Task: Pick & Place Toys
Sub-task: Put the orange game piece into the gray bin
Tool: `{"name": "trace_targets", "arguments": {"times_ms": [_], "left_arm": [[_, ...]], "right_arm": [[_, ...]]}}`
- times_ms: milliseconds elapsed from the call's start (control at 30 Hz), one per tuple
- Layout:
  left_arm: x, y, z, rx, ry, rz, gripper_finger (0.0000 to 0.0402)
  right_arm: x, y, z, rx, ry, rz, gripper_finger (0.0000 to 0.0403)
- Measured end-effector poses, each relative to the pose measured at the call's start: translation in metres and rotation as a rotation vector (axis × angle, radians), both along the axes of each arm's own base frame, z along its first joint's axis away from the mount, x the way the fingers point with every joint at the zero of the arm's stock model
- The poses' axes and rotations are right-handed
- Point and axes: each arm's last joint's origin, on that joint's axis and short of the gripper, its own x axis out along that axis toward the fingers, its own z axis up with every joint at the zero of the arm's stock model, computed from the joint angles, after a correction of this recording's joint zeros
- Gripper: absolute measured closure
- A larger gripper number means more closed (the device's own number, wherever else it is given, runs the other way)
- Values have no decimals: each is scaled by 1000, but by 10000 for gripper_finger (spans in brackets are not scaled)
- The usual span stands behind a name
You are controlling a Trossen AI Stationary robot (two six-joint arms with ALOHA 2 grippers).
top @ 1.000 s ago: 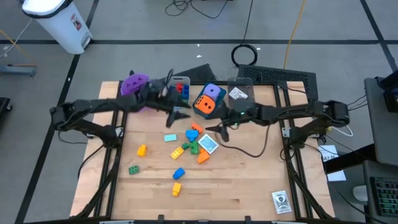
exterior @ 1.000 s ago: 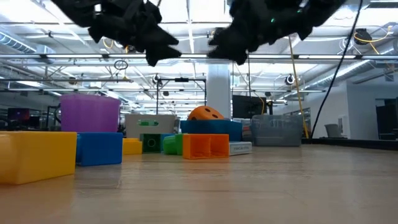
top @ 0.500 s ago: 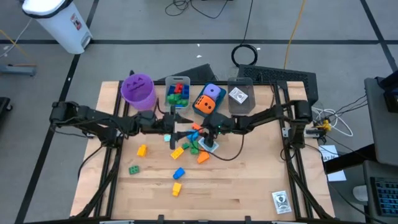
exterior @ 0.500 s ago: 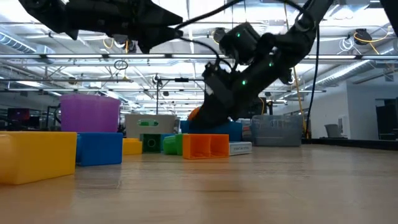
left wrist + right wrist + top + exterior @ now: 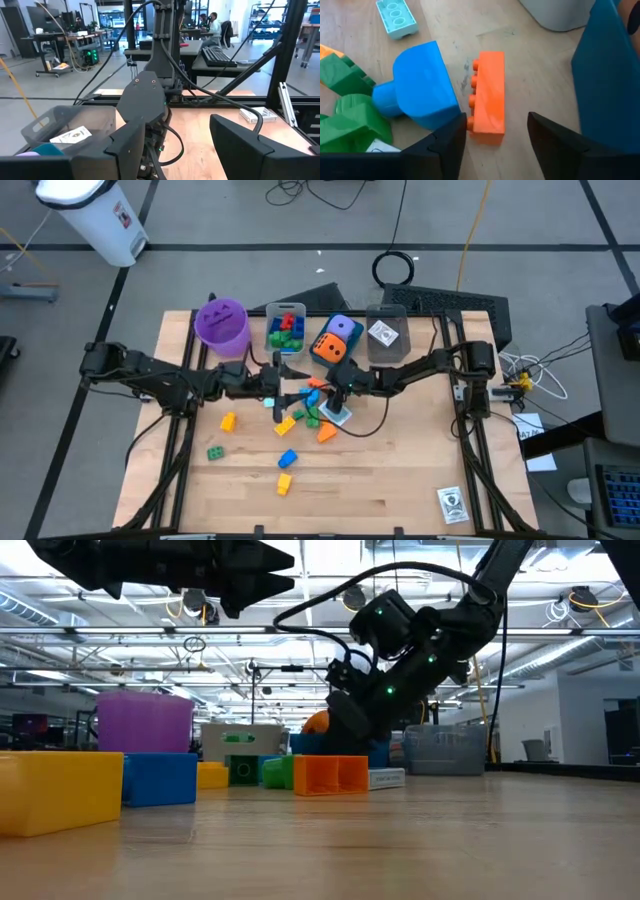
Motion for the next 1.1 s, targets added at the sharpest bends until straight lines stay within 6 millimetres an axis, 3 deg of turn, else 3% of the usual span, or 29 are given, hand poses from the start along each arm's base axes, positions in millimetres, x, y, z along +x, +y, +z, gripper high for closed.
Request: {"name": "trace_targets", "arguments": {"times_ms": [333,567,800,967,1100], "left_arm": [[0,0,0,20,1,2,174],[0,0,1,40,0,2,174],[0,5,1,135,4,36,174],[0,21,0,131,15,125,174],[-1,35,-4,122,56,146,174]], "right_arm": [[0,-5,1,-33,-5,17,304],[-1,-3,9,-55,-8,90,306],[-15,0,59,-150,-50,161,307],[-35,2,102,-208,-95,186,306],[-49,4,123,-243,-155,192,306]]}}
